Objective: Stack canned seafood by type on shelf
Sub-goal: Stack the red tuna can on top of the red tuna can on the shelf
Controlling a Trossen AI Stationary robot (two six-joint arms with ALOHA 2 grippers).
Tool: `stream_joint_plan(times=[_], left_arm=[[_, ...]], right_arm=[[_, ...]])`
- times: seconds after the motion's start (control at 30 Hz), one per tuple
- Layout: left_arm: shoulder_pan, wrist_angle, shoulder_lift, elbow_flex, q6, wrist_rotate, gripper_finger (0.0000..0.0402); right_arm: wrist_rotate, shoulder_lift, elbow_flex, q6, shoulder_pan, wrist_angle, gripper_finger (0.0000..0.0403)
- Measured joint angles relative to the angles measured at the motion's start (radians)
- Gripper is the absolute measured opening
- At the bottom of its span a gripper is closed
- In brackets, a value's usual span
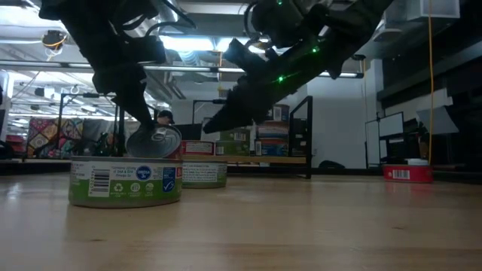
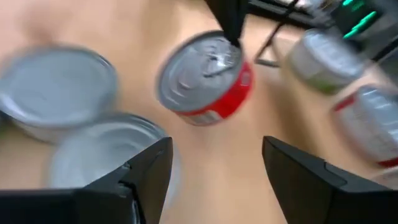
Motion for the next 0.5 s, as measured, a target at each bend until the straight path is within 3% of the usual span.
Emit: stream_joint_plan(times=[0.13, 0.27, 0.5], left_arm=[[0.0, 0.0, 0.0, 0.0, 0.0, 0.0, 0.0], [0.0, 0.0, 0.0, 0.0, 0.0, 0.0, 0.0], [0.0, 0.016, 0.0, 0.0, 0.014, 0.001, 0.0]], right_arm=[[-0.119, 0.0, 0.0, 0.212, -0.015, 0.016, 0.025], [-0.134, 0.0, 0.0, 0.374, -0.023, 0.046, 0.025], [-0.153, -0.001, 0.0, 0.444, -0.041, 0.069, 0.025]])
